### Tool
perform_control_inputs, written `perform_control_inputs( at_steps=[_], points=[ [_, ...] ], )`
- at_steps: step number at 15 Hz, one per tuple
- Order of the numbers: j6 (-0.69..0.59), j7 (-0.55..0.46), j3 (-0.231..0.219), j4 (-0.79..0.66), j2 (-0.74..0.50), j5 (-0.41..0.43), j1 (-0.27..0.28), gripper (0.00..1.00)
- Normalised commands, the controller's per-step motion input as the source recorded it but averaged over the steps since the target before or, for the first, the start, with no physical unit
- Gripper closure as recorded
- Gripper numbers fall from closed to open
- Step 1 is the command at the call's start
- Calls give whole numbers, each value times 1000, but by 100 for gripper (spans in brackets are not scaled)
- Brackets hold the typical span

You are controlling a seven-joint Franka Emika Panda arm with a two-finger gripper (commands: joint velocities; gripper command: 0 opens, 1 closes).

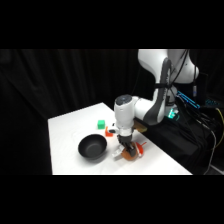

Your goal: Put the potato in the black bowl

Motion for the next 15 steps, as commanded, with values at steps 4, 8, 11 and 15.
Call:
perform_control_inputs(
  at_steps=[4, 8, 11, 15],
  points=[
    [-244, 158, -116, -62, -348, -127, 111, 100],
    [-383, 223, -101, -110, -536, -200, 114, 100],
    [-428, 171, -49, 21, -450, -202, 25, 100],
    [-286, -28, -12, 326, -112, -107, -106, 100]
  ],
)
